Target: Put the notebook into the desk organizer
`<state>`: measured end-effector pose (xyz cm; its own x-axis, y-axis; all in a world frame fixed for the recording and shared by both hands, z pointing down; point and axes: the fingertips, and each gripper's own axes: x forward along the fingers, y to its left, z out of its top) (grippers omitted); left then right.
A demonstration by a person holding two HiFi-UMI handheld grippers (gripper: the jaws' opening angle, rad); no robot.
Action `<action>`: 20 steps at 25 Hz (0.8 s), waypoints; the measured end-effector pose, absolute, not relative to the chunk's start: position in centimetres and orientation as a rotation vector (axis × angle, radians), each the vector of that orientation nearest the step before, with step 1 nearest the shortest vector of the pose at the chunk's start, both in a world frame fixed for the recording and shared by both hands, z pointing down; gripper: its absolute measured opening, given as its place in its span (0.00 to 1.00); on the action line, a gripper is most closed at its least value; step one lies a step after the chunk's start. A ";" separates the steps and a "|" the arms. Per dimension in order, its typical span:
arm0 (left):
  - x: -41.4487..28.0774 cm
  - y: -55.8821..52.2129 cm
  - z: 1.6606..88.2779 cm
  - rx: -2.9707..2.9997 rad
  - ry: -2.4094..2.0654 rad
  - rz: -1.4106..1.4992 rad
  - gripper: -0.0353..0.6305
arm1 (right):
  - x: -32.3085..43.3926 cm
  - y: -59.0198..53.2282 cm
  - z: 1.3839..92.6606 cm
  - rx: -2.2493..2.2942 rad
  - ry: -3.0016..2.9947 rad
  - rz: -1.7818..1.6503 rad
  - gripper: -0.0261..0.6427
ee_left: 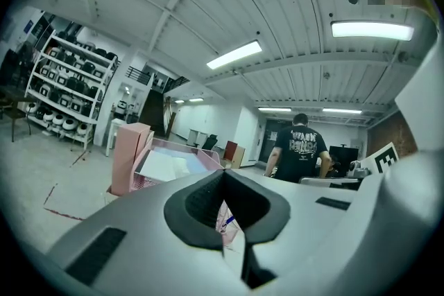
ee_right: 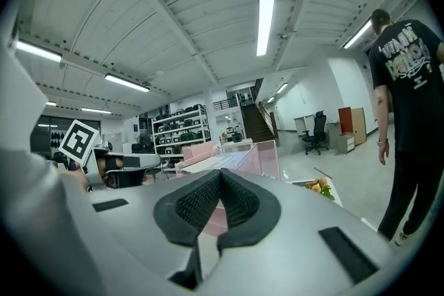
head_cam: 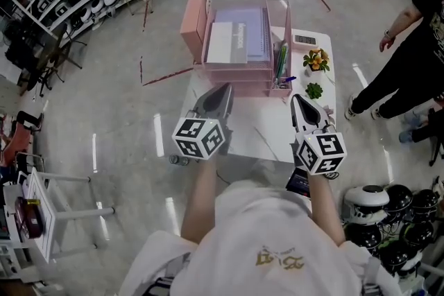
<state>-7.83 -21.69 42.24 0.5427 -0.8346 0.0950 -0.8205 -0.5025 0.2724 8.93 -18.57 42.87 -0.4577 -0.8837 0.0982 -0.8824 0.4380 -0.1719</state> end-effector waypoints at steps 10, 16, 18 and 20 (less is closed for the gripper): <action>-8.1 -20.9 42.3 2.497 -1.379 -0.080 0.08 | 7.9 -17.8 42.5 -1.567 2.691 -0.287 0.05; -7.9 -20.8 42.1 2.501 -1.377 -0.084 0.08 | 8.0 -17.6 42.7 -1.585 2.701 -0.300 0.05; -7.8 -20.8 42.1 2.500 -1.375 -0.086 0.08 | 8.3 -17.7 42.8 -1.592 2.692 -0.310 0.05; -7.6 -20.9 42.2 2.501 -1.371 -0.088 0.08 | 8.6 -17.6 42.8 -1.596 2.686 -0.314 0.05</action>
<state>-7.65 -20.91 42.15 0.5460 -0.8336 0.0838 -0.8161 -0.5066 0.2781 8.57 -17.65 42.81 -0.4832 -0.8698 0.1000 -0.8694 0.4633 -0.1717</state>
